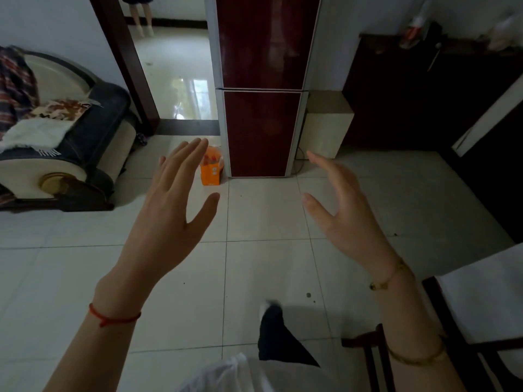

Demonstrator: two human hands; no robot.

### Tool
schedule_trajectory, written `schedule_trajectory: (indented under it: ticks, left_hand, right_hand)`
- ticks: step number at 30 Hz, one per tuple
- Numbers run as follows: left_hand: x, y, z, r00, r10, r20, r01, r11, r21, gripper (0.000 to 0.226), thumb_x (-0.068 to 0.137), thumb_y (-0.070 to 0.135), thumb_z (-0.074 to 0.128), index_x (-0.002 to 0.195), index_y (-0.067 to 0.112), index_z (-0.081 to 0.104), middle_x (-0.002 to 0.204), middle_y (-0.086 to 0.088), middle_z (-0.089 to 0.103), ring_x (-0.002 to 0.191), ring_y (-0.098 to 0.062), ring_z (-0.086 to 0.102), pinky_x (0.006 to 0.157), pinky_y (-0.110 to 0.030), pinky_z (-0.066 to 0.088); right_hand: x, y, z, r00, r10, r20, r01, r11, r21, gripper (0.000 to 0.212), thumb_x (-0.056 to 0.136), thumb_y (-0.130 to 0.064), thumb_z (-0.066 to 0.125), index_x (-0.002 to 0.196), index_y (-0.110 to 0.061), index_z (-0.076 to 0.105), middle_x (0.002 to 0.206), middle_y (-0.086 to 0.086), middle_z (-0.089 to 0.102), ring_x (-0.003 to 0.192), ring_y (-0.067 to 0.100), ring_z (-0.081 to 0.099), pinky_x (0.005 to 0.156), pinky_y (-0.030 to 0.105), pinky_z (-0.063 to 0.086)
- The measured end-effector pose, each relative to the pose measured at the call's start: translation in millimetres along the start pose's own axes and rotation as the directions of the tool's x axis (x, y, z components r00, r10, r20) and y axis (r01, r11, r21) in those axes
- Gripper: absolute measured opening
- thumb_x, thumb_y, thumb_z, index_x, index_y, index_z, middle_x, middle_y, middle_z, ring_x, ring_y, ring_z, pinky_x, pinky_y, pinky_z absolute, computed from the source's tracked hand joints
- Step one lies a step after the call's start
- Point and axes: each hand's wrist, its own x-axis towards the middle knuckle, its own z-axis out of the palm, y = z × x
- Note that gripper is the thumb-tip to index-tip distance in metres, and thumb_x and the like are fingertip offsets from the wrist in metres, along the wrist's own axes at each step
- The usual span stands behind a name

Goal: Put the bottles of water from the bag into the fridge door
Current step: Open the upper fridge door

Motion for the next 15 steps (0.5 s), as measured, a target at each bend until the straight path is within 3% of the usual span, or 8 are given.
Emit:
schedule_trajectory:
  ticks: [3,7,15]
  left_hand:
    - [24.4,-16.2,9.6,1.000,-0.009,-0.005,0.009,1.000,-0.006,0.071,0.095,0.032,0.053,0.156,0.019,0.020,0.161,0.008,0.021,0.151,-0.009,0.016,0.121,-0.052,0.025]
    - [62.2,-36.9,26.8,1.000,-0.028,-0.003,0.028,0.999,-0.016,0.070,0.096,0.032,0.053,0.156,0.019,0.021,0.162,0.003,0.025,0.152,-0.013,0.019,0.121,-0.053,0.026]
    - [159.2,-77.7,49.2,0.996,-0.091,-0.020,0.091,0.996,-0.007,0.069,0.096,0.035,0.051,0.156,0.019,0.021,0.162,0.004,0.024,0.153,-0.016,0.020,0.120,-0.052,0.027]
  right_hand:
    - [26.6,13.1,9.4,1.000,0.009,0.016,-0.009,1.000,0.015,0.059,0.096,-0.025,0.054,0.149,-0.029,0.030,0.151,-0.012,0.034,0.142,0.003,0.027,0.117,0.022,0.021]
    - [72.6,33.4,20.0,0.999,0.005,0.035,-0.006,1.000,0.007,0.058,0.097,-0.024,0.054,0.149,-0.029,0.030,0.151,-0.013,0.034,0.140,0.000,0.026,0.110,0.003,0.015]
    - [193.0,64.9,32.3,0.997,-0.025,0.073,0.021,0.998,0.055,0.058,0.097,-0.023,0.054,0.149,-0.029,0.031,0.151,-0.011,0.035,0.143,0.004,0.026,0.119,0.027,0.023]
